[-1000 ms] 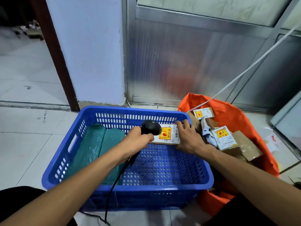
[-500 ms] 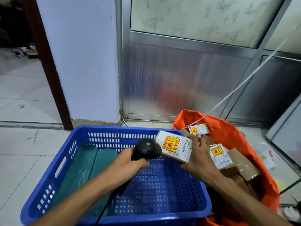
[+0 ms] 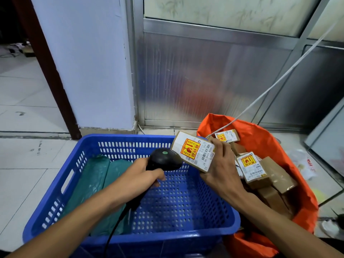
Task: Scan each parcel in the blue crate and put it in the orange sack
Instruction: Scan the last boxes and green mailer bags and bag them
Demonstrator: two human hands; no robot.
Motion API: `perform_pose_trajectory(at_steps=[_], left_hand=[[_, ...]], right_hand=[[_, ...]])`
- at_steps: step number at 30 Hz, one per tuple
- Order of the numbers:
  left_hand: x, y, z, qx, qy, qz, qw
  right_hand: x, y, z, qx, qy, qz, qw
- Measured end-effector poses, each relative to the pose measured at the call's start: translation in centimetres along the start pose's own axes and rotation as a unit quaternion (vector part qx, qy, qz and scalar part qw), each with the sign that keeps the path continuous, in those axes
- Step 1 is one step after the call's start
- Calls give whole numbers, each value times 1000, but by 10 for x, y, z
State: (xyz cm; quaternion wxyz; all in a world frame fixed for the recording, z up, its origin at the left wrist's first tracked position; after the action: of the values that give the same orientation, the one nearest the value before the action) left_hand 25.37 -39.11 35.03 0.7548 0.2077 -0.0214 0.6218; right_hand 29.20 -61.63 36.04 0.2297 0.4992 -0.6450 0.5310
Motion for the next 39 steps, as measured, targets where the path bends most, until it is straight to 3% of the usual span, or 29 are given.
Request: perform_pose_trajectory(at_steps=[23, 39], left_hand=[[7, -2, -3, 12, -3, 26, 1000], [-3, -5, -7, 7, 34, -6, 999]], right_hand=[[-13, 2, -11, 10, 25, -43, 999], [-22, 5, 0, -26, 67, -75, 995]])
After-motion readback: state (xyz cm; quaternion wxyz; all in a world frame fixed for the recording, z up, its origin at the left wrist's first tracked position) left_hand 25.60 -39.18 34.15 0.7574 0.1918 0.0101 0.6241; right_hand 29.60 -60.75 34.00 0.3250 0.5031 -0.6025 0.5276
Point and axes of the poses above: each hand's wrist, its own y-axis away from the middle knuckle, its own x-axis out of the back of the hand, z = x × y, the point moved 10 cm from there along -y, towards the middle knuckle, and after that the axes turned 4 degrees about y, right-handed, at the moved point
